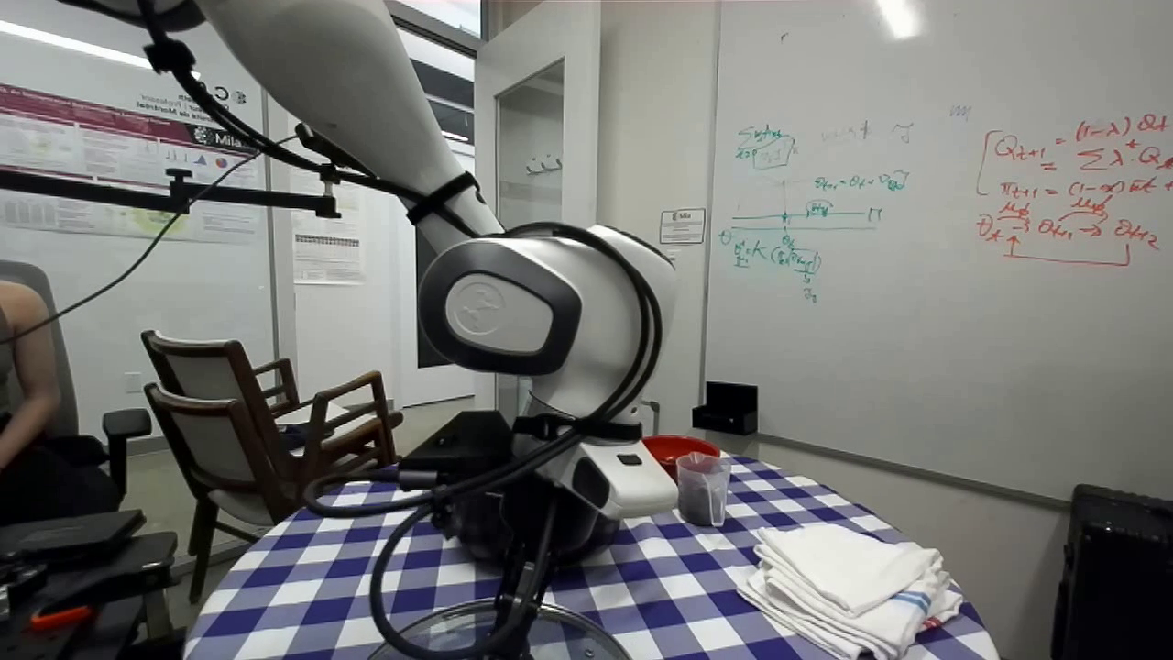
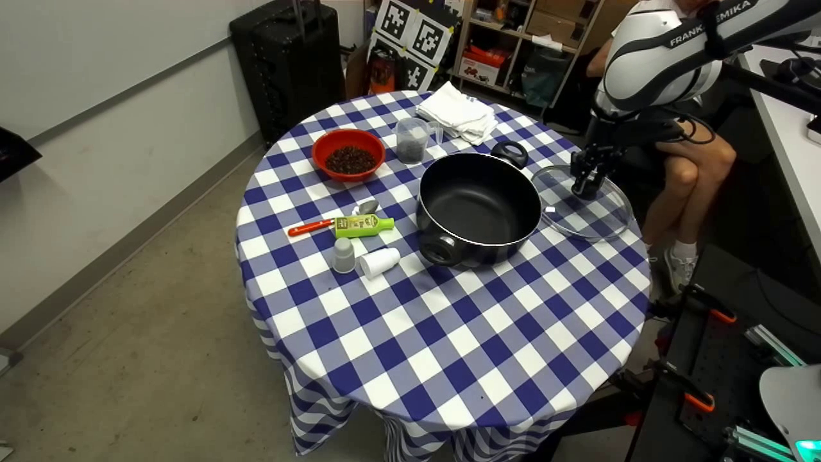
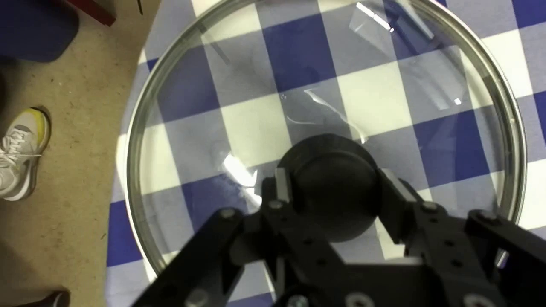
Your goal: Put the glass lid on the pot
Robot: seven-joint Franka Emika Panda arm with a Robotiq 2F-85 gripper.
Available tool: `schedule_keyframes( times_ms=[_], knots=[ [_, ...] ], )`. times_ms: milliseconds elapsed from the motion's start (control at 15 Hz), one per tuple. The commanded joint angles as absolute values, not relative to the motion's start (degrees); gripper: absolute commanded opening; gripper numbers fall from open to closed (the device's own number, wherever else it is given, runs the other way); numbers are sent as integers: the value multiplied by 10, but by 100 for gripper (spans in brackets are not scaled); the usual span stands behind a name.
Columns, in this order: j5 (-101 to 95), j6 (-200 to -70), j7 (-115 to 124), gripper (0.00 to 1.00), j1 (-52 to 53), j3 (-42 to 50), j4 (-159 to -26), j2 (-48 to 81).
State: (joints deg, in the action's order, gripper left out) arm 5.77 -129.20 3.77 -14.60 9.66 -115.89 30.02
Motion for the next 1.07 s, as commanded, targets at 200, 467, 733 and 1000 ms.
schedule_keyframes(
  times_ms=[200,467,733,1000],
  knots=[
    [-51,-1185,133,25,-88,142,-1212,143],
    [-108,-1108,174,25,-46,107,-1172,91],
    [-123,-1056,190,25,0,50,-1107,87],
    [-127,-1065,202,25,39,5,-1054,115]
  ],
)
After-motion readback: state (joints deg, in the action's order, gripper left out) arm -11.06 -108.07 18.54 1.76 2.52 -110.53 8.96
